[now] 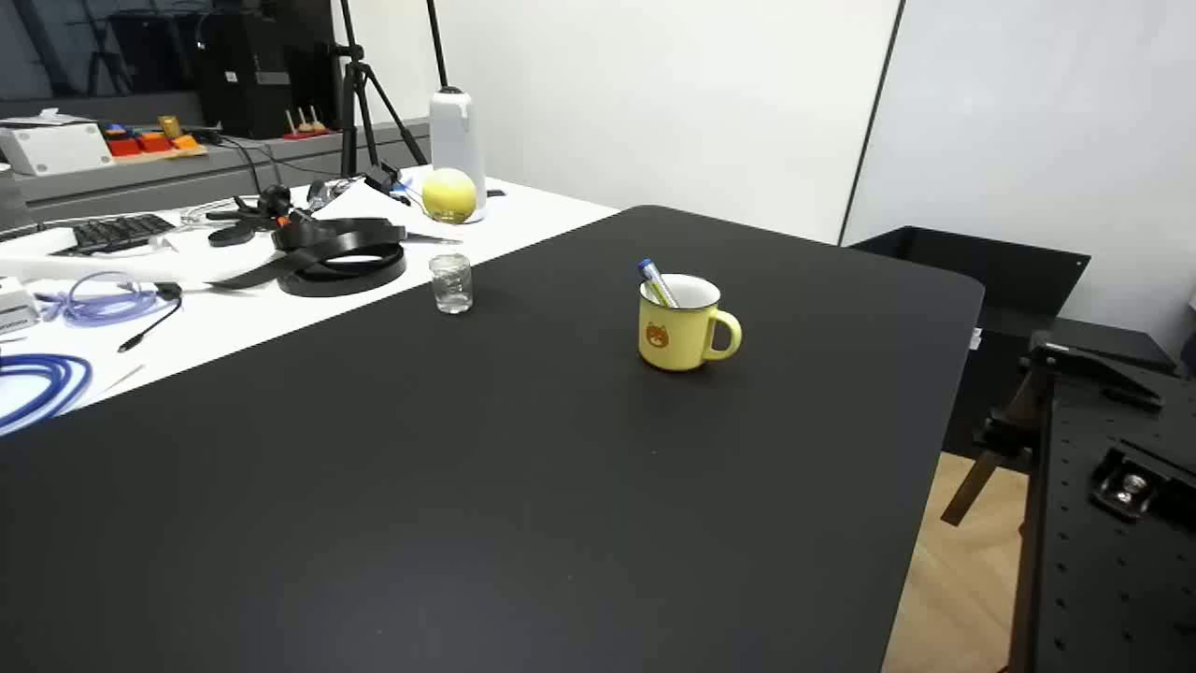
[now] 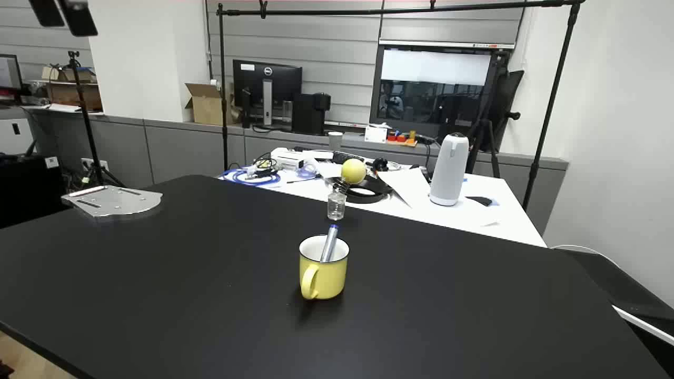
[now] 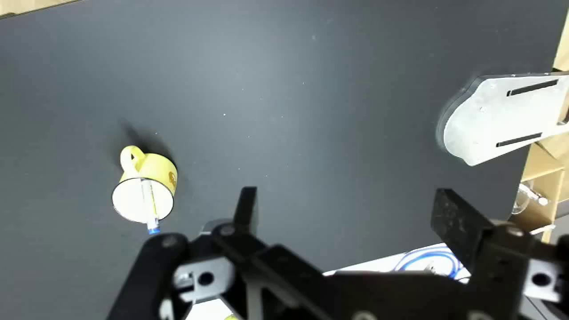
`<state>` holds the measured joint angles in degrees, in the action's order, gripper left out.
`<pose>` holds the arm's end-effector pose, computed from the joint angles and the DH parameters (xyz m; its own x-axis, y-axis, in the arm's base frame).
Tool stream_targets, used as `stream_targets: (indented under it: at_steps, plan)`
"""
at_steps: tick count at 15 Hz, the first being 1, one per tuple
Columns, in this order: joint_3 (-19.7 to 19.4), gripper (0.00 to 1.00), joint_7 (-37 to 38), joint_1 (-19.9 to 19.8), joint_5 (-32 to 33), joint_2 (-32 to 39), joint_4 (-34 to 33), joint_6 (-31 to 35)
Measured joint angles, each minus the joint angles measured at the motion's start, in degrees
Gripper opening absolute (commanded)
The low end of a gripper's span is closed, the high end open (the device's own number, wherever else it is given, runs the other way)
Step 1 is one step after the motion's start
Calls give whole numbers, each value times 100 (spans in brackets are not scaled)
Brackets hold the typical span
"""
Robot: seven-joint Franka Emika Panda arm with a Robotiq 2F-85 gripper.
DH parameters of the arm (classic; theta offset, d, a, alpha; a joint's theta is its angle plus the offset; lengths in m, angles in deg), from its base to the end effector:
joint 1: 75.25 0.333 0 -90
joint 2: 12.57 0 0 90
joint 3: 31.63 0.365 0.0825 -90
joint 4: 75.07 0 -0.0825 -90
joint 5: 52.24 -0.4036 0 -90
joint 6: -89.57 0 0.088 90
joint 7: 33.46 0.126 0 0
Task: Take the marker out of the cup and put it on the table
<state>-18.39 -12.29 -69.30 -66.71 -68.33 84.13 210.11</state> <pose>0.2615 0.1107 0.4909 0.9451 -0.2146 0.2466 -0.1804 -0.9715 -0.1540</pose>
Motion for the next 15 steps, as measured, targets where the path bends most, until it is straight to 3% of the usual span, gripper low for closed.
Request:
stream_targets:
  at_steps: [15]
  plan:
    - [-72, 100, -95, -122, 119, 10, -2, 63]
